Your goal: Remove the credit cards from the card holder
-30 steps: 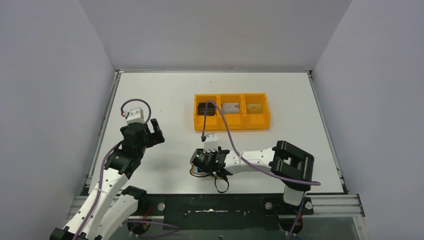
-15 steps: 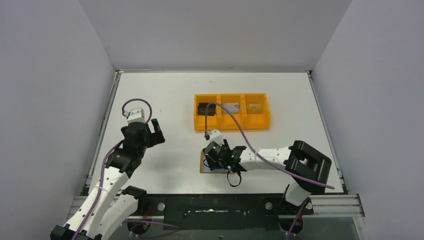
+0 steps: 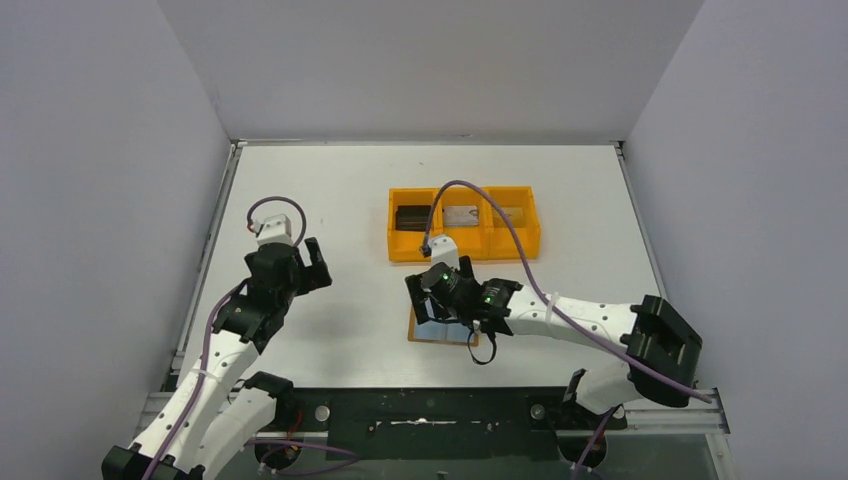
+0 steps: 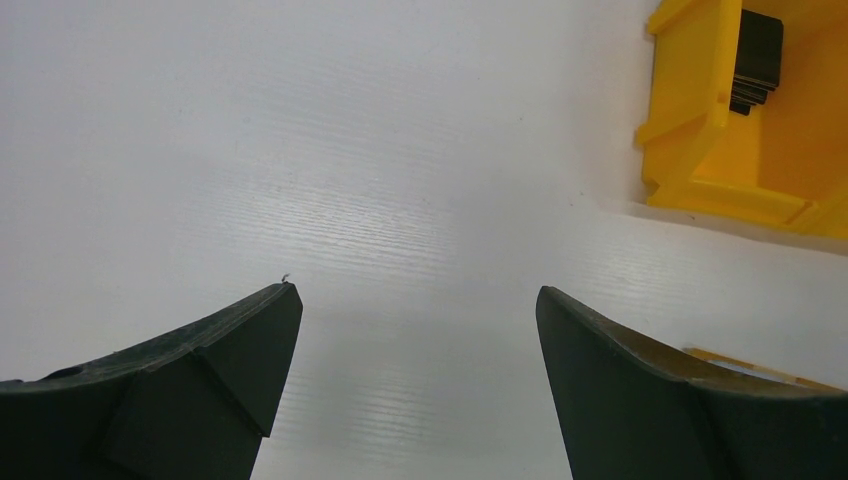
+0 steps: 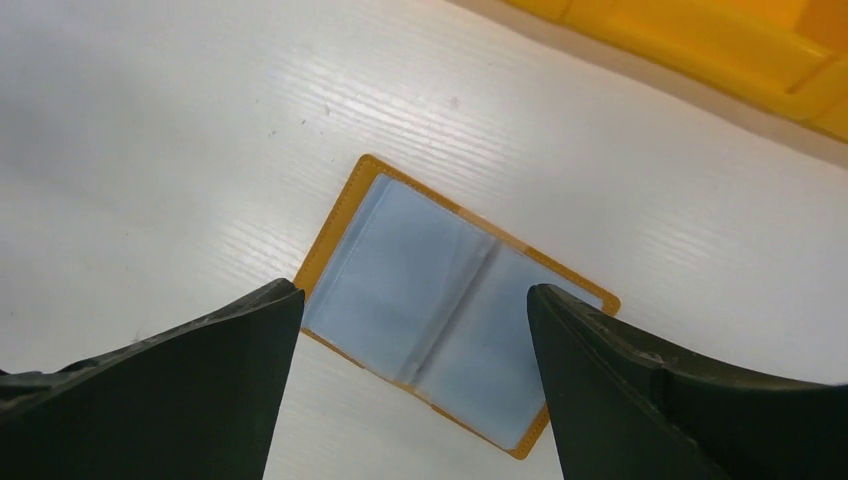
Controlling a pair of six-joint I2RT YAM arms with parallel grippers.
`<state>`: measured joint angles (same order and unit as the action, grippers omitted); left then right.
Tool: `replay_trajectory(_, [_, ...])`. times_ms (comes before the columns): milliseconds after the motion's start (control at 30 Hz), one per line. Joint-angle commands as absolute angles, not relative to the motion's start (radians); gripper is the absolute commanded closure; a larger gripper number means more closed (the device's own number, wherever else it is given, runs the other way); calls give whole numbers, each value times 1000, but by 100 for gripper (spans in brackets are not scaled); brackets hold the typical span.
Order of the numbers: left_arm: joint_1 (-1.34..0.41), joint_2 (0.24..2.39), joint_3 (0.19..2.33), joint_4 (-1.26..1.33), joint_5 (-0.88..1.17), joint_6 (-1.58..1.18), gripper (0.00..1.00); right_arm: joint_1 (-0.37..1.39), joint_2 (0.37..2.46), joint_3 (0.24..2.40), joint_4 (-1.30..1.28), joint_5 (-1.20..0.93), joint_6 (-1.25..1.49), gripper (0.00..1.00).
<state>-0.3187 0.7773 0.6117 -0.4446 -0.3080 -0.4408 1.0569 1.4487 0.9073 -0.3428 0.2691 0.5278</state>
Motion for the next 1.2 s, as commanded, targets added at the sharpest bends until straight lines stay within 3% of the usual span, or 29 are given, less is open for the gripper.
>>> replay_trajectory(0, [-312,776,637,-388,-277,-428,10,1056,1339,943,-444,520,721,13])
replay_trajectory(233, [-312,826,776,-468,-314,-473,10,938,1136,984,-634,761,807,6])
replay_trajectory(333, [-311,860,890,-533,-420,-487,10,902,1030,998,-615,887,759,1])
replay_trajectory(500, [-313,870,1054,-626,-546,-491,10,817,884,1022,-484,982,539,2])
replay_trajectory(700, [-313,808,1112,-637,-649,-430,10,780,839,1115,-438,993,345,2])
replay_trajectory(1167, [-313,799,1158,-597,-741,-400,10,754,897,1092,-512,933,364,2])
